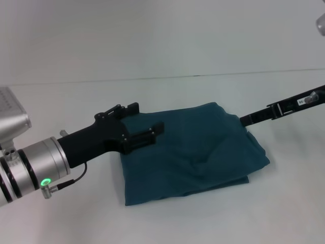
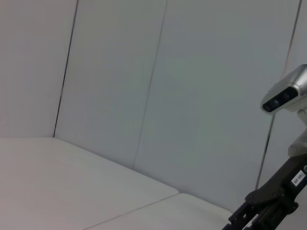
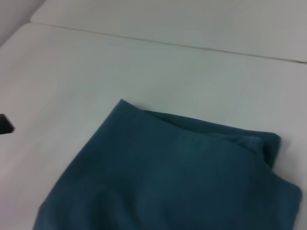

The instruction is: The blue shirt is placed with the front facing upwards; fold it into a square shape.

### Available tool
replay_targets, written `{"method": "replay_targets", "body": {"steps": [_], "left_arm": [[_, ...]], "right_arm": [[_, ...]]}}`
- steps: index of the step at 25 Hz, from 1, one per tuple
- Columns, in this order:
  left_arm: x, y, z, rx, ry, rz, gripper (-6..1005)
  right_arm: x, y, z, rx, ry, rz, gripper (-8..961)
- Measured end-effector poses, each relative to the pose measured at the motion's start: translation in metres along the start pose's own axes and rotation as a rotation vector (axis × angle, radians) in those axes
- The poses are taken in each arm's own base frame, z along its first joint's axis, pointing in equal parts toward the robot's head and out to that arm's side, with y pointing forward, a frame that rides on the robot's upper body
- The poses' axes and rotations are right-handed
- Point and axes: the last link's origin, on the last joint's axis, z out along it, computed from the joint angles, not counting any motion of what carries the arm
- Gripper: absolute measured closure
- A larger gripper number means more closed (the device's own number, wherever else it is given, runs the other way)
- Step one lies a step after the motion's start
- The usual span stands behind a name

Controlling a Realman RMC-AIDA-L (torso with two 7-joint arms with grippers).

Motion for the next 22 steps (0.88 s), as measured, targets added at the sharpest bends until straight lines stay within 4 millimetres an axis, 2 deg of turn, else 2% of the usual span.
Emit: {"method": "replay_targets", "body": {"steps": [15, 22], "left_arm": [[-0.001, -0.003, 0.000, 0.019, -0.002, -0.007, 103], [0.000, -0.005, 0.000, 0.033, 0.000, -0.004, 104]], "right_arm": [[0.011, 0.009, 0.035, -0.026, 0.057, 0.028, 256], [0.018, 0.016, 0.034, -0.080, 0.103, 0.009, 281]]}}
